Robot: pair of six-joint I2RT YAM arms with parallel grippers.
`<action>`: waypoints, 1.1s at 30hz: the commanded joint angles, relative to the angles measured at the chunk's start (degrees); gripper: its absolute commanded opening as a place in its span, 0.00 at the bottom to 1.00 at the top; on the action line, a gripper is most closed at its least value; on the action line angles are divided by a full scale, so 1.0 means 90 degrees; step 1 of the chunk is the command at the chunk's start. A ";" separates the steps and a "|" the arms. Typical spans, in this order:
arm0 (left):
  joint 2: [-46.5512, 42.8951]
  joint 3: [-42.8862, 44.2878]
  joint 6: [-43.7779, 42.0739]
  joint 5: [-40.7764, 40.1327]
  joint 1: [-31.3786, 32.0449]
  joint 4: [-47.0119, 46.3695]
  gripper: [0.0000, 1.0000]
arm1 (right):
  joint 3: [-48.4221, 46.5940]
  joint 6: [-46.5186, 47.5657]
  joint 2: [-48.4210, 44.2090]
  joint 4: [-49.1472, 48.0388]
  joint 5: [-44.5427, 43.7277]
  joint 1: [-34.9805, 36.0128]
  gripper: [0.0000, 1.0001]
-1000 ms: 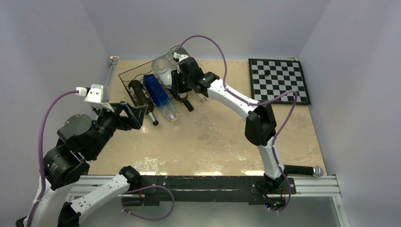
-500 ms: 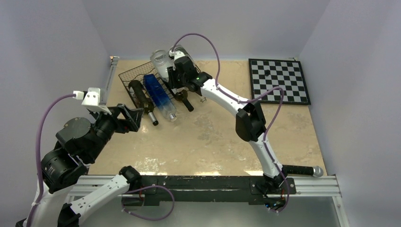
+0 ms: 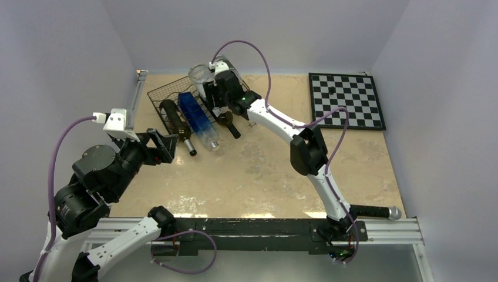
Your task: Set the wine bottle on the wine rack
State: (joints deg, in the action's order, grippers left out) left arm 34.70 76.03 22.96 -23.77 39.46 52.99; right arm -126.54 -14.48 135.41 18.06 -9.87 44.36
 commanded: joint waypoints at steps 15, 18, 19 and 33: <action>0.0246 0.0114 0.0318 -0.0441 0.0009 -0.0052 0.91 | 0.0326 0.0238 -0.2711 0.0310 -0.0726 -0.0032 0.99; 0.0767 0.0838 0.0412 -0.0575 0.0001 0.0506 0.91 | 0.0524 0.0179 -0.3549 0.1515 -0.1373 -0.0089 0.99; 0.0933 0.1087 0.0384 -0.0604 0.0000 0.0639 0.92 | 0.0693 0.0176 -0.3865 0.1856 -0.1484 -0.0153 0.99; 0.1728 0.1788 0.0037 -0.0507 0.0003 0.0354 0.92 | 0.4477 0.0393 -0.9131 0.3536 -0.3399 -0.1101 0.99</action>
State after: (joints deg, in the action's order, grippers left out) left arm 50.70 91.00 24.40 -27.31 39.46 57.28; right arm -89.89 -13.82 61.32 46.65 -33.32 34.13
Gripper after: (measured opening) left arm 0.917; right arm 0.985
